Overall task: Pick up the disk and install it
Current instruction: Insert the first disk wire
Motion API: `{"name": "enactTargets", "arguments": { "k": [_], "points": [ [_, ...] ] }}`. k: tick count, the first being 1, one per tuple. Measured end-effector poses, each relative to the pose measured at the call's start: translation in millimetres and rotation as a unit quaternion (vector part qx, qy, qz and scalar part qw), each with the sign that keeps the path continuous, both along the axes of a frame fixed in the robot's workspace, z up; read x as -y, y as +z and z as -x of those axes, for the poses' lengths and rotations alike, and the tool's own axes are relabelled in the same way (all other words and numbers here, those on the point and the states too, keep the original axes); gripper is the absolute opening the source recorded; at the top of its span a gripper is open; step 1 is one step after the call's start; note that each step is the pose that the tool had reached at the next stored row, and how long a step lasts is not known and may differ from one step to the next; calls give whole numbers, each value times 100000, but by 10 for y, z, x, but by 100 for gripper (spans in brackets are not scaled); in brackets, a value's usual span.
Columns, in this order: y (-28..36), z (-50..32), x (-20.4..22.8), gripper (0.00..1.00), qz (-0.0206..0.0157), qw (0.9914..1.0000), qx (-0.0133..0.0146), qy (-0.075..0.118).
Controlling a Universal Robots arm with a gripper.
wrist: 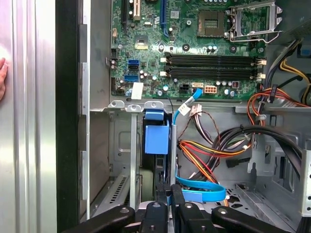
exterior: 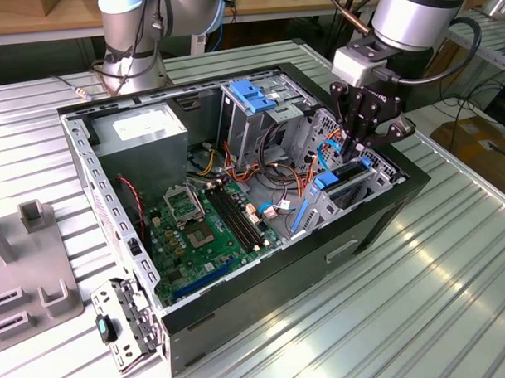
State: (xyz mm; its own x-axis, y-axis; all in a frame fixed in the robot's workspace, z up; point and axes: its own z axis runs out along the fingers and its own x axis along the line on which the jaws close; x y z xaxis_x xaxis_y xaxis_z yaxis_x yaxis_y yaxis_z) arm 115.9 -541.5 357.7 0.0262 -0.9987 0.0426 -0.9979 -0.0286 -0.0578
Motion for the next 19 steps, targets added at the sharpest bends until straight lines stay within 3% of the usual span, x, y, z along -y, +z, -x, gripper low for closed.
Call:
{"name": "enactTargets", "arguments": {
  "k": [4, 6, 8, 19],
  "points": [
    [-21, 38, 10, 16, -46, 99995, 1022, 1],
    [-35, 70, 16, 16, -97, 99984, 1767, 2],
    [-38, 88, 18, 16, -148, 99979, 2053, 2],
    [-59, 108, 29, 16, -167, 99976, 2169, 5]
  ]
}}
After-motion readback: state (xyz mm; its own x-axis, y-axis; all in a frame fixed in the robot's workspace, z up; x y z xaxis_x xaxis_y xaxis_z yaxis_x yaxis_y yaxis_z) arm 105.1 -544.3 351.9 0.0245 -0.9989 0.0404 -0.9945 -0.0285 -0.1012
